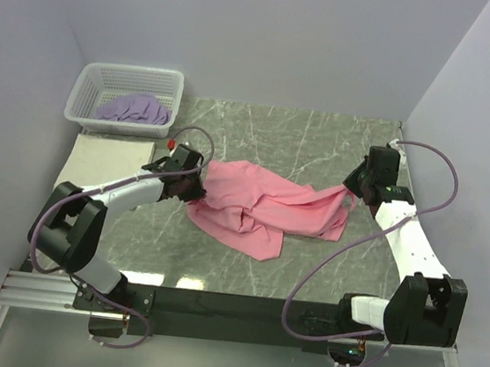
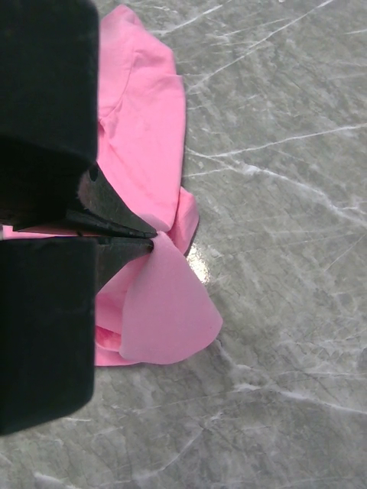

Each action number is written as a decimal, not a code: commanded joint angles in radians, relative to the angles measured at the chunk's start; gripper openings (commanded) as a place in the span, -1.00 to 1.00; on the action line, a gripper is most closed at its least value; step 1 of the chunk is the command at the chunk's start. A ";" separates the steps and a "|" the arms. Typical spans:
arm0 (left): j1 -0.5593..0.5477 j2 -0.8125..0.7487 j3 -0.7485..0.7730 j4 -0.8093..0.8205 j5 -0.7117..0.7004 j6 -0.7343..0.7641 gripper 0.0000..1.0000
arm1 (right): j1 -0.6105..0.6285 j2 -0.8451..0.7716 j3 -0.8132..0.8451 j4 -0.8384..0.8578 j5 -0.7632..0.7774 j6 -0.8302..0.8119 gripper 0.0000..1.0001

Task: Fold and stack the t-shirts
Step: Flatten the tshirt out

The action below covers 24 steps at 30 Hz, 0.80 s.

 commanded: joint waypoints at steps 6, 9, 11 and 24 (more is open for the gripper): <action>-0.005 -0.027 0.030 0.025 0.033 -0.001 -0.50 | -0.005 -0.030 -0.001 0.037 0.018 0.003 -1.00; -0.010 -0.006 0.021 0.037 0.041 -0.007 -0.53 | -0.005 -0.027 -0.004 0.042 0.015 0.006 -1.00; -0.012 0.002 0.018 0.040 0.039 -0.013 -0.58 | -0.005 -0.024 -0.007 0.040 0.015 0.006 -1.00; 0.001 -0.084 0.056 -0.071 -0.085 0.011 -0.99 | -0.005 -0.021 -0.013 0.040 0.047 0.005 -1.00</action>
